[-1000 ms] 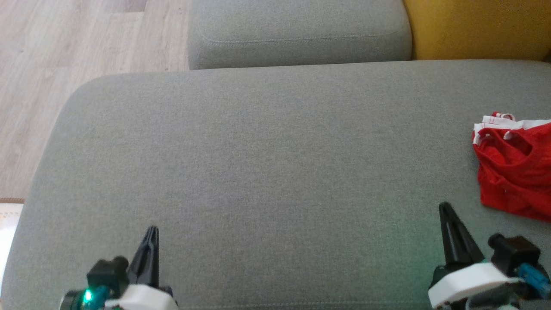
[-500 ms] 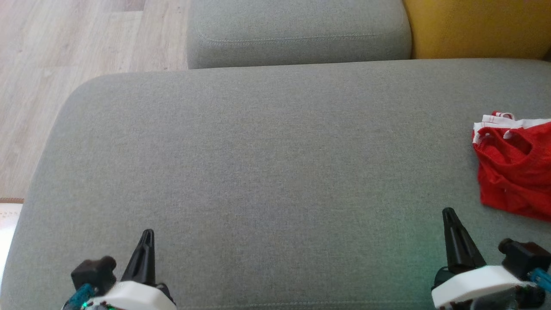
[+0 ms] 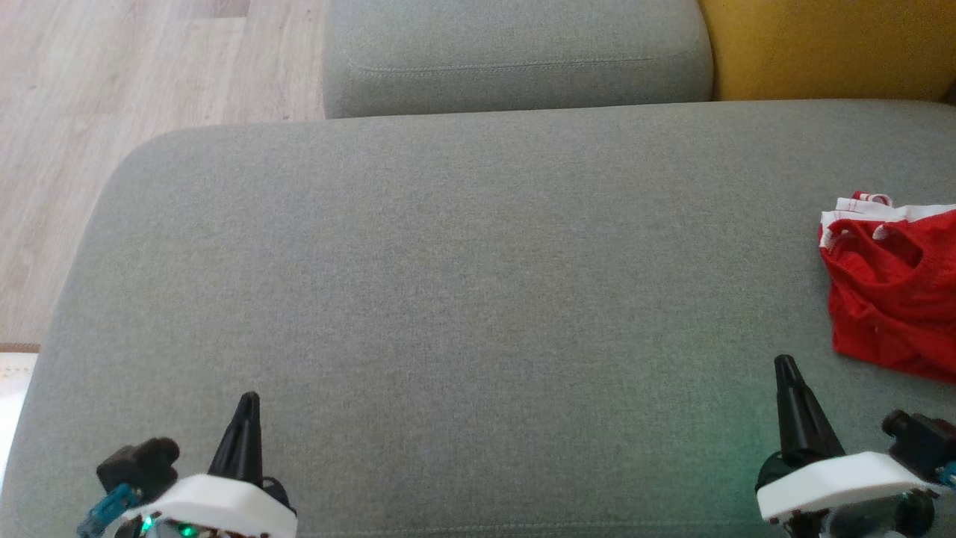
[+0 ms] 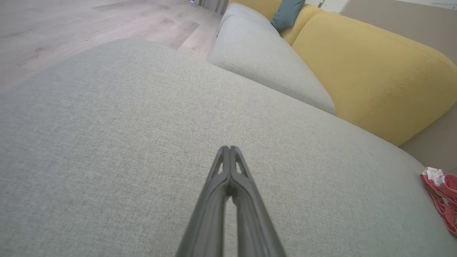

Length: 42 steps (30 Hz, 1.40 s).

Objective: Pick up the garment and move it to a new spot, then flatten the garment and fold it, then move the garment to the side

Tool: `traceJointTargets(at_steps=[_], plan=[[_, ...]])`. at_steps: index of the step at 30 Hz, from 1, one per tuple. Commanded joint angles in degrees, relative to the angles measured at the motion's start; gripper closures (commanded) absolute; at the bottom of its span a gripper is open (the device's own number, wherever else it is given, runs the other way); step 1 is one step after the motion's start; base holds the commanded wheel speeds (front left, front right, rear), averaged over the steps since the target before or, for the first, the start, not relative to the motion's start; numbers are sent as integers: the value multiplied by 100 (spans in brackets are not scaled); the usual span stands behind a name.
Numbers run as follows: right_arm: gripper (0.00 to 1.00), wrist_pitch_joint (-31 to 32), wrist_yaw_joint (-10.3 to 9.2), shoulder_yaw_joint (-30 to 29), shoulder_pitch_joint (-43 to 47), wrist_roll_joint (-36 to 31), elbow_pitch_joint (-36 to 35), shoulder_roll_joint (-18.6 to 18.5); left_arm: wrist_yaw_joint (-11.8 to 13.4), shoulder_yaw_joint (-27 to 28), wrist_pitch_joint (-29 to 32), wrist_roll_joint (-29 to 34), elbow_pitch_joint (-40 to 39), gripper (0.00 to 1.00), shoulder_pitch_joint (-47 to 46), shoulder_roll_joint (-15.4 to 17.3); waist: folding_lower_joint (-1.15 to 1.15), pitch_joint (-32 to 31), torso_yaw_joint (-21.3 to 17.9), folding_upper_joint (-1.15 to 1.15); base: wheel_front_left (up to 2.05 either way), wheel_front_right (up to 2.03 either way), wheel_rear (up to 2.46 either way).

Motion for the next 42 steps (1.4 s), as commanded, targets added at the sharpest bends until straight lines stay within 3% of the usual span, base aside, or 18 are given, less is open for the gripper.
traceJointTargets(at_steps=[1,42], plan=[[100,22,-1,-7,-323,172,-155,-102,-38,137,41,-148,-164,100,-291,36,0,1,-1,0,0,0,0],[100,260,-2,-129,-761,2970,235,-163,-366,650,636,-2848,38,100,-718,-94,0,47,-33,0,0,0,0]])
